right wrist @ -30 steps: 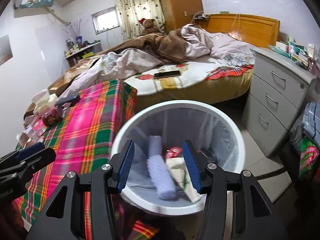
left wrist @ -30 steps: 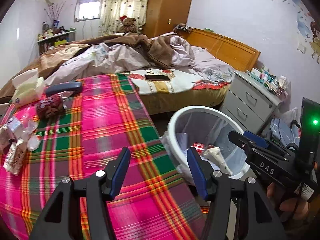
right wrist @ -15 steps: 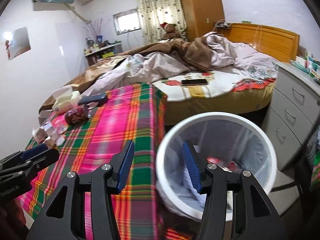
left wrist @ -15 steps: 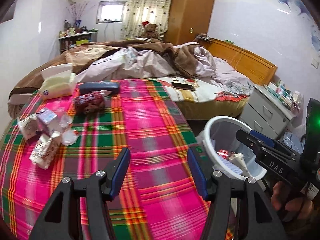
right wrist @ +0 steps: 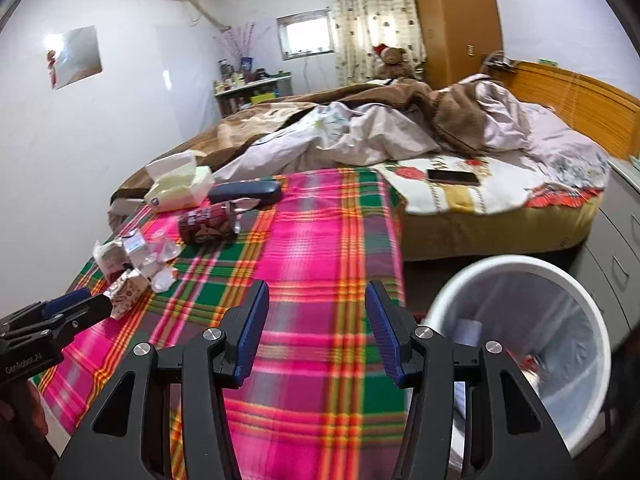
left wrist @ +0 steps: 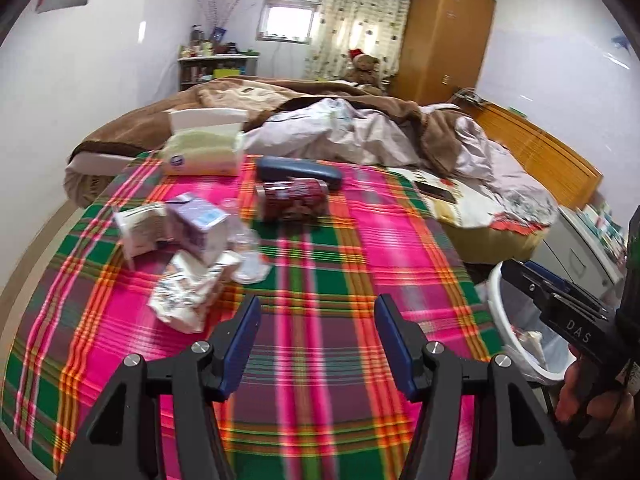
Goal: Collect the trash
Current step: 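Lift both open tools from the bin and move them back over the bed, then move right tool to the red Drink Milk can while left tool approaches the patterned paper cup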
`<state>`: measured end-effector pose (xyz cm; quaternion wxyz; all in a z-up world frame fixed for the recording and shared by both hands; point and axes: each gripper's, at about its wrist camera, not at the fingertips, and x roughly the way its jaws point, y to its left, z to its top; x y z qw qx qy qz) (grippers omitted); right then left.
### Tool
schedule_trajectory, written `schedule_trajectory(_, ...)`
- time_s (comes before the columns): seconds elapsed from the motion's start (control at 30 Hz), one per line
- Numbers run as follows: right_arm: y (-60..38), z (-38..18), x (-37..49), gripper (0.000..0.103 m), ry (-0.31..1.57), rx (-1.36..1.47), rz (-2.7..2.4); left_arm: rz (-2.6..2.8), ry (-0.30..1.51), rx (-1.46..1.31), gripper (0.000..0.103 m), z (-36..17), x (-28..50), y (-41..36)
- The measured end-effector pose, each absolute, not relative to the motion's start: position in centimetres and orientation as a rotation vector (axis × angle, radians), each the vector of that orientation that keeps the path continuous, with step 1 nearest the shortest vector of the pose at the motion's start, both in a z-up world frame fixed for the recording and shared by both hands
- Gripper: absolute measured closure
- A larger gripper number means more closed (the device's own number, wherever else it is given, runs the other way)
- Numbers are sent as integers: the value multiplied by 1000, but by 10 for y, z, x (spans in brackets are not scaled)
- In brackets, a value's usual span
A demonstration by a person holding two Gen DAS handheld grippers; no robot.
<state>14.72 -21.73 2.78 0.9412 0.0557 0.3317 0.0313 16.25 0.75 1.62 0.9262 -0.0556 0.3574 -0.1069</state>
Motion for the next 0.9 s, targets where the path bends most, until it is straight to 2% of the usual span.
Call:
schedule_trajectory(0.47, -173, 27, 203, 51, 695, 76, 226, -106, 783, -150, 42, -8, 188, 76)
schedule_trajectory(0.9, -143, 17, 268, 51, 726, 24, 342, -125, 875, -110, 37, -38, 226, 85)
